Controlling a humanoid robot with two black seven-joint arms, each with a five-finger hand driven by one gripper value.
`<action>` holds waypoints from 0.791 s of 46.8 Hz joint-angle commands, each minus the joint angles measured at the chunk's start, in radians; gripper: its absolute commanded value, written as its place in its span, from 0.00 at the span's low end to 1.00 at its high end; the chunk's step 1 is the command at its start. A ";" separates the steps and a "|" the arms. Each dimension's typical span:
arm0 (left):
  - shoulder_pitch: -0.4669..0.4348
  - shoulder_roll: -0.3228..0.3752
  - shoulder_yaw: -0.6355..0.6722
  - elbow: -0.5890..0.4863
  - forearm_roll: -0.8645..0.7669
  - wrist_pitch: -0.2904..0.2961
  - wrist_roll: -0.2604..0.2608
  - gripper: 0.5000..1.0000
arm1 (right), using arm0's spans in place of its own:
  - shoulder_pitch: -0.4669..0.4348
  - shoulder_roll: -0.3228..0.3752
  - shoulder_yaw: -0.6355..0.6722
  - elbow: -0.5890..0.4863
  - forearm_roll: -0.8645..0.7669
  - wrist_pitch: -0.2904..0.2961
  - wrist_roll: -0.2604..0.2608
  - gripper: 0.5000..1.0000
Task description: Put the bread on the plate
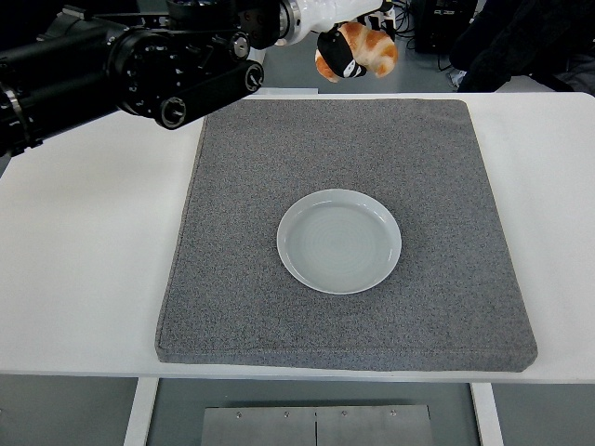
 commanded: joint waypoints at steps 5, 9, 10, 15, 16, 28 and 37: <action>-0.004 -0.004 0.005 0.033 0.000 -0.003 -0.005 0.00 | 0.000 0.000 0.000 0.000 0.000 0.000 0.000 1.00; -0.006 -0.004 0.009 0.046 0.002 -0.009 -0.011 0.00 | 0.000 0.000 0.000 0.000 0.000 0.000 0.000 1.00; -0.006 -0.004 0.010 0.049 0.003 -0.010 -0.013 0.00 | 0.000 0.000 0.000 0.000 0.000 0.000 0.000 1.00; -0.017 -0.004 0.012 0.055 0.005 -0.014 -0.019 0.00 | -0.001 0.000 0.000 0.000 0.000 0.000 0.000 1.00; -0.017 -0.004 0.012 0.053 0.008 -0.014 -0.019 0.00 | 0.000 0.000 0.000 0.000 0.000 0.000 0.000 1.00; -0.011 -0.004 0.010 -0.005 0.049 -0.014 -0.045 0.00 | 0.000 0.000 0.000 0.000 0.000 0.000 0.000 1.00; 0.009 -0.004 0.009 -0.068 0.137 -0.007 -0.045 0.00 | 0.000 0.000 0.000 0.001 0.000 0.000 0.000 1.00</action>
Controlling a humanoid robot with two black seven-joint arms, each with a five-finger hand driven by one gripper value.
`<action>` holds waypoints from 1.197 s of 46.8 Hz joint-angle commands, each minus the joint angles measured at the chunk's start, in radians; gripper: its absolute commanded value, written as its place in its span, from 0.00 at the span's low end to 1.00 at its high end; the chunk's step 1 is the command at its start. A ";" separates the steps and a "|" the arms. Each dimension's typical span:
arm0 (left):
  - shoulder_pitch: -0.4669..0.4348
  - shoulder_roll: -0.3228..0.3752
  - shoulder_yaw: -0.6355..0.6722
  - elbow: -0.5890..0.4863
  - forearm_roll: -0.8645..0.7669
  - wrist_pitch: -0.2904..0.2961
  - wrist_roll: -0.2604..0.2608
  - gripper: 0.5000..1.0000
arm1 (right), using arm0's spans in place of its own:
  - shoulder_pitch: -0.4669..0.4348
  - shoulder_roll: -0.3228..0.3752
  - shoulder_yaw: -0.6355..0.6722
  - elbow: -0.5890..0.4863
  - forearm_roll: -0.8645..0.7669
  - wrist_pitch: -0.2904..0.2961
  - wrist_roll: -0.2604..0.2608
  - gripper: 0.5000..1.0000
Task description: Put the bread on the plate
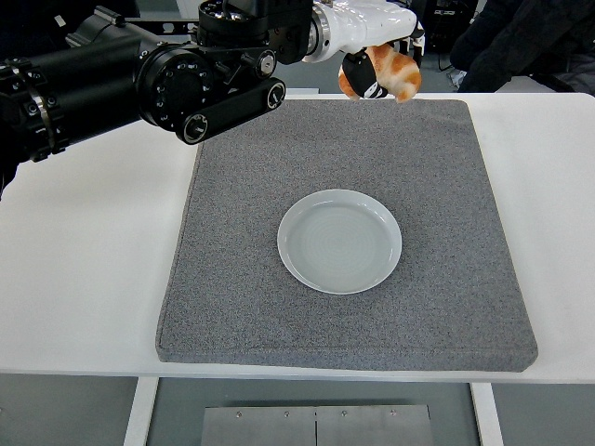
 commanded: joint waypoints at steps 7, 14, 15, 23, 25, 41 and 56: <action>0.022 0.000 0.000 -0.083 0.072 0.009 0.000 0.00 | 0.000 0.000 0.000 0.000 0.000 0.000 0.000 1.00; 0.030 0.000 0.002 -0.129 0.110 0.009 0.000 0.00 | 0.000 0.000 0.000 0.000 0.000 0.000 0.000 1.00; 0.031 0.000 0.002 -0.133 0.115 0.009 0.000 0.00 | 0.000 0.000 0.000 0.000 0.000 0.000 0.000 1.00; 0.085 0.000 0.003 -0.166 0.205 0.009 0.003 0.00 | 0.000 0.000 0.000 0.000 0.000 0.000 0.000 1.00; 0.105 0.000 0.005 -0.169 0.242 0.009 0.003 0.00 | 0.000 0.000 0.000 0.001 0.000 0.000 0.000 1.00; 0.153 0.000 0.032 -0.183 0.296 0.009 0.009 0.00 | 0.000 0.000 0.000 0.000 0.000 0.000 0.000 1.00; 0.196 0.000 0.094 -0.218 0.320 0.042 0.008 0.00 | 0.000 0.000 0.000 0.000 0.000 0.000 0.000 1.00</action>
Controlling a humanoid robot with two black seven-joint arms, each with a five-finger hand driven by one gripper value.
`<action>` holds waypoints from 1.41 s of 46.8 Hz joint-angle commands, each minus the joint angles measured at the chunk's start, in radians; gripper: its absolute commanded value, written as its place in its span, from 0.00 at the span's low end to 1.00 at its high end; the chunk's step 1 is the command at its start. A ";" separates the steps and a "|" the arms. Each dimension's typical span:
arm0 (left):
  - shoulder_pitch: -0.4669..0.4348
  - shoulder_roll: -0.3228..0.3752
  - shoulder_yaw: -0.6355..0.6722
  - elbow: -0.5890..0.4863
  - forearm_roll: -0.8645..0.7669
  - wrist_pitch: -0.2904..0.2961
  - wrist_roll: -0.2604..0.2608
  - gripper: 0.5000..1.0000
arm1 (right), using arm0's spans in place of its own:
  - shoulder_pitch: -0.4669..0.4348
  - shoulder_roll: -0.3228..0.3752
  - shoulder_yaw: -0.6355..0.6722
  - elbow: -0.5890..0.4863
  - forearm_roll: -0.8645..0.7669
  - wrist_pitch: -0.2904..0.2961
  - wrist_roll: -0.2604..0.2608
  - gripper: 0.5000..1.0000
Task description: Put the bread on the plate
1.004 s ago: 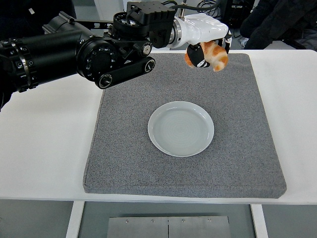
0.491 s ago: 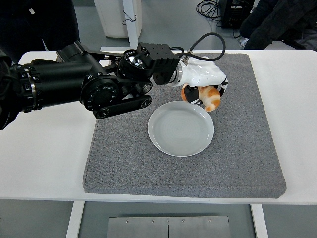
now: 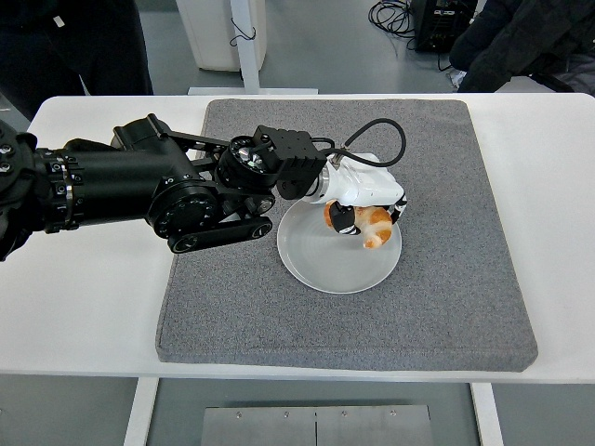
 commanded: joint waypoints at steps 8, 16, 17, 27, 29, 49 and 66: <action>0.006 0.000 0.004 0.001 0.012 0.013 -0.001 0.00 | 0.000 0.000 0.000 0.000 0.000 0.000 0.000 1.00; 0.020 0.000 0.031 0.003 0.042 0.037 0.002 0.00 | -0.002 0.000 0.000 0.000 0.000 0.000 0.000 1.00; 0.020 0.000 0.034 0.003 0.042 0.042 0.002 0.00 | 0.000 0.000 0.000 0.000 0.000 0.000 0.000 1.00; 0.027 0.000 0.045 0.003 0.042 0.048 0.002 0.00 | 0.000 0.000 0.000 0.000 0.000 0.000 0.000 1.00; 0.029 0.000 0.045 0.001 0.042 0.046 0.002 0.00 | 0.000 0.000 0.000 0.000 0.000 0.000 0.000 1.00; 0.041 0.000 0.045 0.001 0.033 0.043 0.000 0.00 | 0.000 0.000 0.000 0.001 0.000 0.000 0.000 1.00; 0.037 0.000 0.044 -0.003 0.024 0.033 -0.010 0.99 | 0.000 0.000 0.000 0.000 0.000 0.000 0.000 1.00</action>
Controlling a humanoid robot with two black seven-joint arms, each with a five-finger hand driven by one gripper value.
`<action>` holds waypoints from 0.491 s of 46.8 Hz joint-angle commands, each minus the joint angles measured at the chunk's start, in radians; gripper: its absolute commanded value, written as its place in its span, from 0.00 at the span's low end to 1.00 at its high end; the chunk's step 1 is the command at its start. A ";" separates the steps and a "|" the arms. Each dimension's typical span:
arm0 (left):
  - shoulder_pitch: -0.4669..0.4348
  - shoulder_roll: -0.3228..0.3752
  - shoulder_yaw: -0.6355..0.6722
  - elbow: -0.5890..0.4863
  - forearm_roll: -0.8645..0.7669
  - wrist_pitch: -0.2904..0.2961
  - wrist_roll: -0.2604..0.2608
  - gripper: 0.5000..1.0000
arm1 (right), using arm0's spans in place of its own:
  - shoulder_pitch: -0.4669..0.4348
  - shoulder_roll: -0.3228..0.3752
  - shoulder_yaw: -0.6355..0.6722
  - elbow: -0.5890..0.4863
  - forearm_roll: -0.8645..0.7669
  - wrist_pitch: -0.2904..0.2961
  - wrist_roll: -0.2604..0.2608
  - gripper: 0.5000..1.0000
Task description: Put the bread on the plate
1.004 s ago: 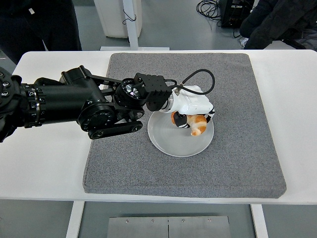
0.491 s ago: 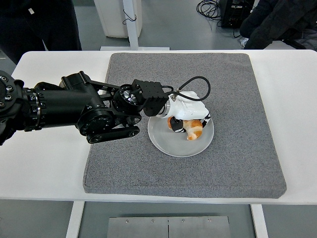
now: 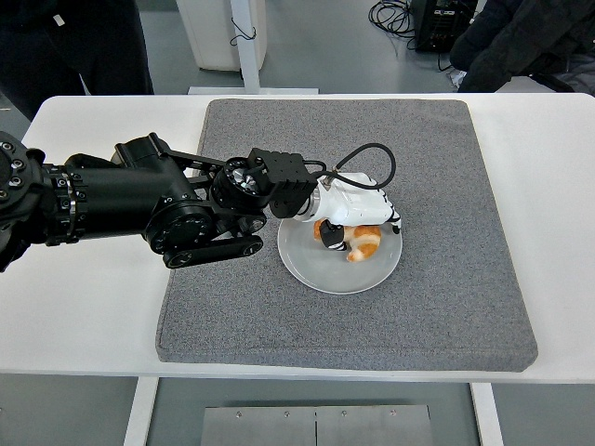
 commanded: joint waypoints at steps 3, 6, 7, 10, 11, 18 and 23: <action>-0.003 0.000 0.000 -0.002 0.001 0.000 -0.002 0.99 | 0.000 0.000 0.000 0.000 0.000 0.000 0.000 1.00; -0.007 0.000 0.000 -0.004 0.000 -0.002 -0.002 0.99 | 0.000 0.000 0.000 0.000 0.000 0.000 0.000 1.00; -0.009 0.000 0.000 -0.005 0.000 -0.002 -0.002 0.99 | -0.002 0.000 0.000 0.000 0.000 0.000 0.000 1.00; -0.013 0.000 -0.002 -0.010 0.000 -0.003 -0.003 0.99 | 0.000 0.000 0.000 0.000 0.000 0.000 0.000 1.00; -0.013 0.000 -0.003 -0.010 -0.002 -0.005 -0.003 0.99 | 0.000 0.000 0.000 0.000 0.000 0.000 0.000 1.00; -0.041 0.000 -0.025 -0.010 -0.095 -0.043 -0.003 0.99 | 0.000 0.000 0.000 0.001 0.000 0.000 0.000 1.00; -0.072 0.000 -0.040 -0.010 -0.141 -0.045 -0.005 0.99 | 0.000 0.000 0.000 0.000 0.000 0.000 0.000 1.00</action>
